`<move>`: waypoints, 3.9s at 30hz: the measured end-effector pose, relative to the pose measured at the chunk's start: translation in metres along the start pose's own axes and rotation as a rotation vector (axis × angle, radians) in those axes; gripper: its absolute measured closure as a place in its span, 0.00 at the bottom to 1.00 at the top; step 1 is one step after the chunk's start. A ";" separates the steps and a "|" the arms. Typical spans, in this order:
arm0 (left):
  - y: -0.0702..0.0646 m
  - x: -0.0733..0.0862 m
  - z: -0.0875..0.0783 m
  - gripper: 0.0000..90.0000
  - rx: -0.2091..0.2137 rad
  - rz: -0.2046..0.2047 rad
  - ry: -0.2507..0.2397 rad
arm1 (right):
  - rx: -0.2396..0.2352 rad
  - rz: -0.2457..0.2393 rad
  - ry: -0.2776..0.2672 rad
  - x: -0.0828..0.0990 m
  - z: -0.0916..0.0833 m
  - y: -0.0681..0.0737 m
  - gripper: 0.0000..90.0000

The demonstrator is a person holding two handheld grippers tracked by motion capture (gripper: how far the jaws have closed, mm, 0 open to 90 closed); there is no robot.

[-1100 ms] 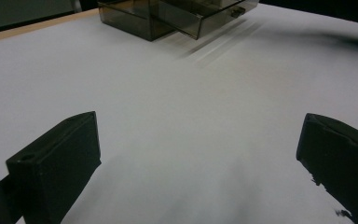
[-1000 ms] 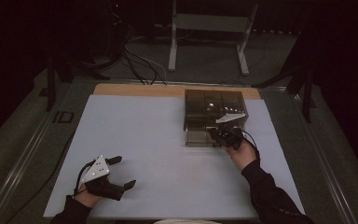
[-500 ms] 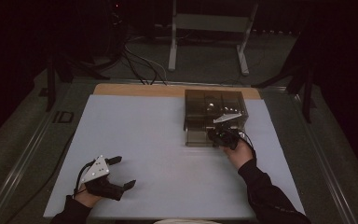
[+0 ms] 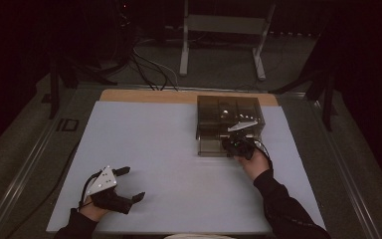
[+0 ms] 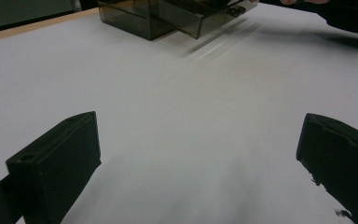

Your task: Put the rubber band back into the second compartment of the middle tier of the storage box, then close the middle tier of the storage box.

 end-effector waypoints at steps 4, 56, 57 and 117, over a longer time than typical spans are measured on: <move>0.000 0.000 0.000 0.01 0.000 0.000 0.001 | -0.012 0.015 -0.008 -0.001 -0.003 0.001 0.93; 0.000 0.000 0.002 0.01 0.002 -0.004 0.002 | 0.062 0.073 -0.188 0.011 -0.086 -0.016 0.00; 0.000 0.000 0.001 0.01 0.002 -0.004 0.003 | 0.059 0.071 -0.188 0.013 -0.086 -0.015 0.00; -0.002 0.000 0.003 0.01 0.011 0.002 0.006 | 0.164 0.083 -0.062 0.085 -0.052 0.010 0.15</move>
Point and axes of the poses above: each handheld gripper's, and its own axes: z roughly forward along the jaws, x roughly out of its underside, y roughly to its left, the point moved 8 cm from there along z, roughly forward along the jaws, and after that the axes turned 7 degrees about -y, right-handed, at the moved point
